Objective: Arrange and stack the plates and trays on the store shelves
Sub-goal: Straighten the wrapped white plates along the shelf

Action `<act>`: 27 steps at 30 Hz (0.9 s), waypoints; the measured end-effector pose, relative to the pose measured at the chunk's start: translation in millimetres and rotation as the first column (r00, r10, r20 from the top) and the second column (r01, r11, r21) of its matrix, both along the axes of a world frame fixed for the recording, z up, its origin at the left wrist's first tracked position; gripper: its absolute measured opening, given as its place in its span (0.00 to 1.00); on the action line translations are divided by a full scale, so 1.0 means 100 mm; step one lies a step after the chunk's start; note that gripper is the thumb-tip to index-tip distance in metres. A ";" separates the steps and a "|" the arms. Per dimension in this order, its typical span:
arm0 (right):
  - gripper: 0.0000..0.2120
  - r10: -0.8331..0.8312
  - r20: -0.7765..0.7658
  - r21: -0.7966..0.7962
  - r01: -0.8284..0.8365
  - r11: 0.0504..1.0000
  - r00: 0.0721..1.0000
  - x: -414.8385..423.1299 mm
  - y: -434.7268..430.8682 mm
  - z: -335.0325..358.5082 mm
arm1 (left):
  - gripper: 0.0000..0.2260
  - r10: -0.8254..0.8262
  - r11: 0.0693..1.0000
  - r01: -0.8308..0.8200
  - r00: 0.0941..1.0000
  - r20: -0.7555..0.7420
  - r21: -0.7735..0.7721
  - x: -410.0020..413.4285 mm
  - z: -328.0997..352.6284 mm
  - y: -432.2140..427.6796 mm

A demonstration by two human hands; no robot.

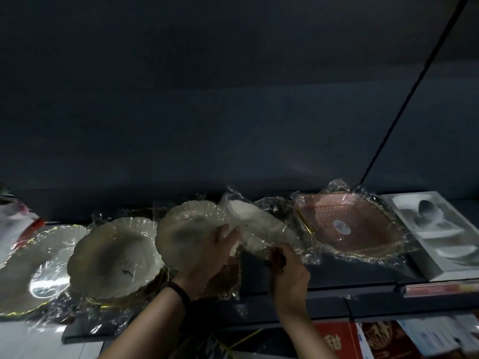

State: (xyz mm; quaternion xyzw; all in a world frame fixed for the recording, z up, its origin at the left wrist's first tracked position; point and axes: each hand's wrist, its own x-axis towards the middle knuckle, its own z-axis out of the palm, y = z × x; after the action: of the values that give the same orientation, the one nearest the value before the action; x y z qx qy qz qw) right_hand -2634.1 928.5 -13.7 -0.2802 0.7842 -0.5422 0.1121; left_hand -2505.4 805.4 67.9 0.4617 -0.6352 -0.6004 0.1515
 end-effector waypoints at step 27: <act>0.27 0.244 0.279 -0.077 -0.231 0.970 0.929 1.02 -0.84 0.69 | 0.16 0.679 0.678 -0.708 0.706 -0.199 -0.196 1.78 0.05 -0.17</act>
State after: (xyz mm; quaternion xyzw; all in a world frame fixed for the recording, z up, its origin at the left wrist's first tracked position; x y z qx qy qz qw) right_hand -2531.8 844.8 55.1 -0.2939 0.7083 -0.5761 0.2830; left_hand -2327.1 788.9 73.0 0.6103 -0.4755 -0.4342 0.4614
